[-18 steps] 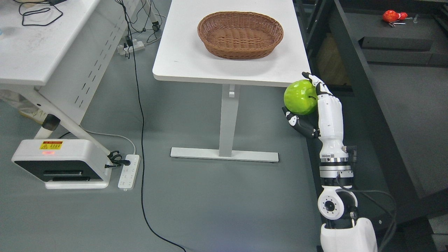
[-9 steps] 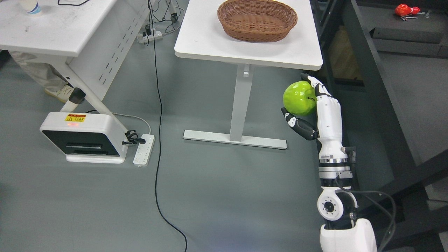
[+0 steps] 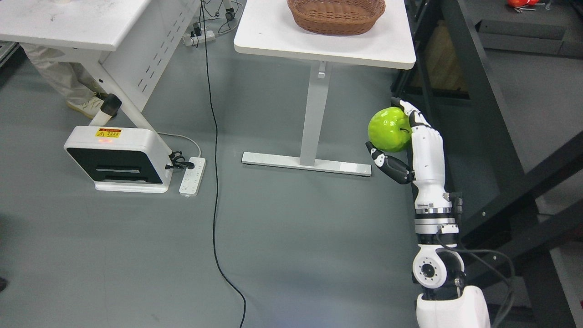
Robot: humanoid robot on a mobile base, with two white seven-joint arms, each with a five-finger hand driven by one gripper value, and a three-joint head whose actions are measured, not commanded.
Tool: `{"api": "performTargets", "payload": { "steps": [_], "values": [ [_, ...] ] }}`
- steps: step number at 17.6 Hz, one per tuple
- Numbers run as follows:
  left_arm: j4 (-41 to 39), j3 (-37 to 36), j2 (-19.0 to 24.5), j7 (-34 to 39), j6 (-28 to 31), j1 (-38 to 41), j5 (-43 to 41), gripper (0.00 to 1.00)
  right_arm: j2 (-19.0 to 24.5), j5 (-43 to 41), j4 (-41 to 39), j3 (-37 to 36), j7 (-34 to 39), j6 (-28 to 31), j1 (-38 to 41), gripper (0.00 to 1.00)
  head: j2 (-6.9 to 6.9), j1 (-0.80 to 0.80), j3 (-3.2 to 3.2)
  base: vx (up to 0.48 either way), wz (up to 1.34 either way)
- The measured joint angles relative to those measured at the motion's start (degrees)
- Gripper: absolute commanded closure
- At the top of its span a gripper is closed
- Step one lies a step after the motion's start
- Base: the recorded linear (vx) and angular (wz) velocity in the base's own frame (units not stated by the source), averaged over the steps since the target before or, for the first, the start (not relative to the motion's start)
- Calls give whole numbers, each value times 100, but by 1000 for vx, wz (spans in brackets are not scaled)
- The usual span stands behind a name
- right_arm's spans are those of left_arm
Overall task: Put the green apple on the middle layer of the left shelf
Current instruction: 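Hold the green apple in the right hand while turning to the shelf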
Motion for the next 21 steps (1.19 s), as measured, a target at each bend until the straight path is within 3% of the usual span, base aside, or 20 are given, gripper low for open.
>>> {"api": "performTargets", "payload": {
  "steps": [13, 21],
  "values": [
    [0, 2, 0, 0, 0, 0, 0, 0, 1, -4, 13, -13, -8, 24, 34, 100, 0, 0, 0, -177, -359],
    [0, 4, 0, 0, 0, 0, 0, 0, 1, -8, 28, -17, -31, 18, 192, 100, 0, 0, 0, -51, -557]
  ]
}}
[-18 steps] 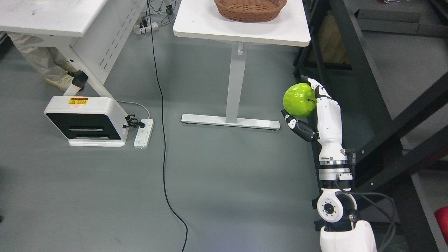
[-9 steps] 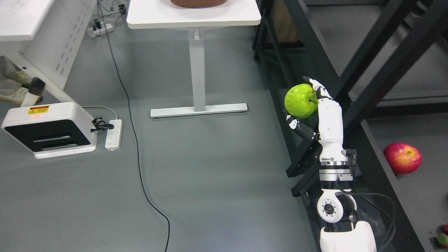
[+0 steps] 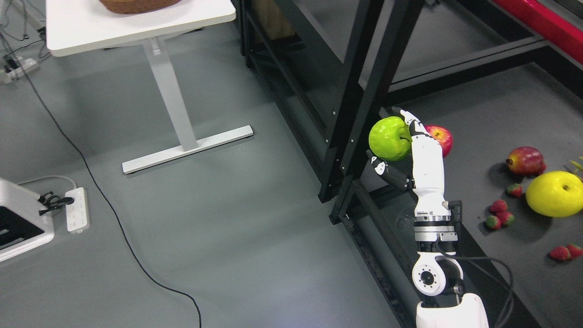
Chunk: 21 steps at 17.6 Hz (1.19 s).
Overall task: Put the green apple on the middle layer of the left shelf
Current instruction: 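Hold the green apple in the right hand while turning to the shelf, then lower the green apple onto the black shelf tray with the right hand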
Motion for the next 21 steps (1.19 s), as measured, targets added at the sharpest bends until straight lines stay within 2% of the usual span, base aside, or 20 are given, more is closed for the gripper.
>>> {"api": "performTargets", "payload": {
  "steps": [10, 21],
  "values": [
    [0, -1, 0, 0, 0, 0, 0, 0, 0, -1, 11, 7, 20, -9, 32, 100, 0, 0, 0, 79, -637],
    [-1, -4, 0, 0, 0, -1, 0, 0, 0, -1, 16, 23, 27, -19, 36, 100, 0, 0, 0, 159, -698]
  ]
}}
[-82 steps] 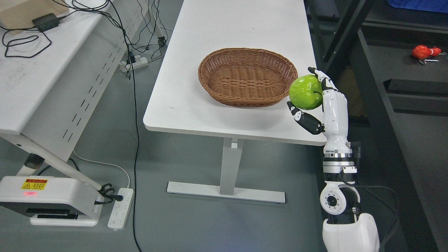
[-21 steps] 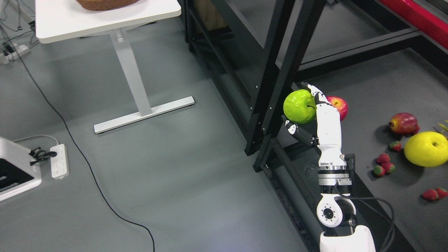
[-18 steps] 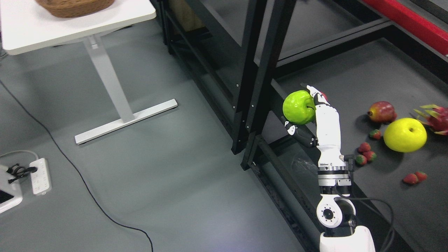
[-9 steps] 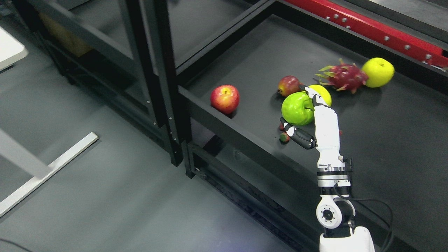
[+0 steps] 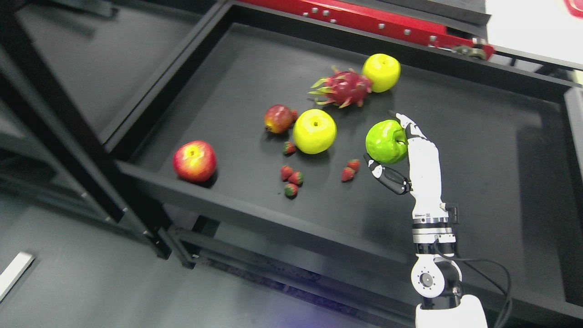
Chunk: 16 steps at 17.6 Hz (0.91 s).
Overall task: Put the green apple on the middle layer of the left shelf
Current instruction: 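Lower the green apple onto the black shelf tray with the right hand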
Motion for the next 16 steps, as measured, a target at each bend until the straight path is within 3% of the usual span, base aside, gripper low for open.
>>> {"api": "performTargets", "payload": {
  "steps": [9, 16],
  "values": [
    [0, -1, 0, 0, 0, 0, 0, 0, 0, 3, 35, 4, 91, 62, -61, 100, -1, 0, 0, 100, -320],
    [0, -2, 0, 0, 0, 1, 0, 0, 0, 55, 796, 64, 1028, 836, -826, 98, -1, 0, 0, 11, -29]
  ]
}}
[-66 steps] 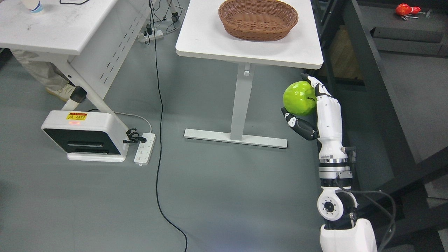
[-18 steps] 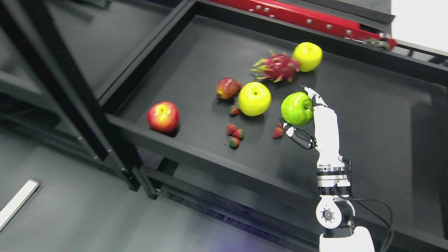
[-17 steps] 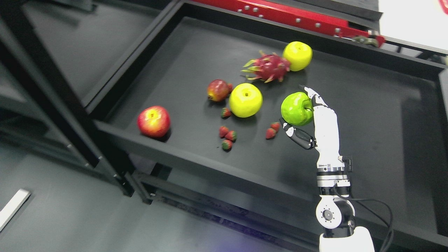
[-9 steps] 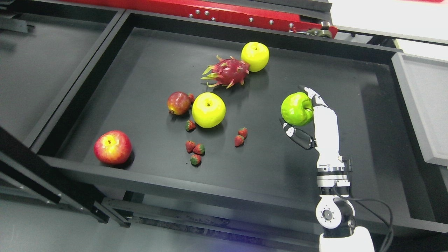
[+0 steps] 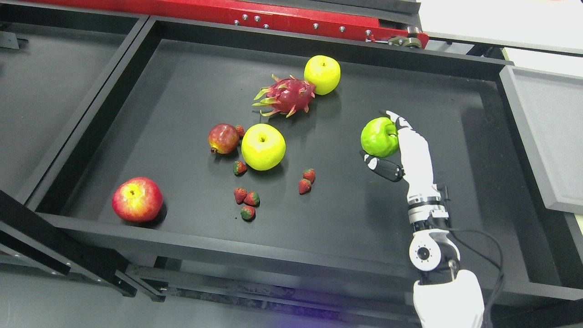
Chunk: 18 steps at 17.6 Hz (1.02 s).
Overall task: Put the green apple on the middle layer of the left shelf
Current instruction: 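Lower the green apple onto the black shelf tray with the right hand, then open the right hand to release the green apple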
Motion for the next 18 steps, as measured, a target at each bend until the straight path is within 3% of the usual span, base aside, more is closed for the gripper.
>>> {"api": "performTargets", "payload": {
  "steps": [2, 3, 5, 6, 7, 13, 18],
  "values": [
    [0, -1, 0, 0, 0, 0, 0, 0, 0, 8, 307, 74, 107, 171, -187, 91, 0, 0, 0, 0, 0],
    [0, -1, 0, 0, 0, 0, 0, 0, 0, 9, 449, 110, 129, 266, -264, 79, 0, 0, 0, 0, 0],
    [0, -1, 0, 0, 0, 0, 0, 0, 0, -5, 726, 155, 178, 541, -402, 43, 0, 0, 0, 0, 0],
    [0, -1, 0, 0, 0, 0, 0, 0, 0, -40, 840, 163, 190, 753, -452, 8, 0, 0, 0, 0, 0],
    [0, -1, 0, 0, 0, 0, 0, 0, 0, -115, 955, 161, 193, 901, -498, 1, 0, 0, 0, 0, 0],
    [0, 0, 0, 0, 0, 0, 0, 0, 0, -1256, 1361, 118, 205, 1045, -646, 0, 0, 0, 0, 0, 0],
    [0, 1, 0, 0, 0, 0, 0, 0, 0, -2025, 1234, 66, 165, -4, -478, 0, 0, 0, 0, 0, 0]
  ]
}}
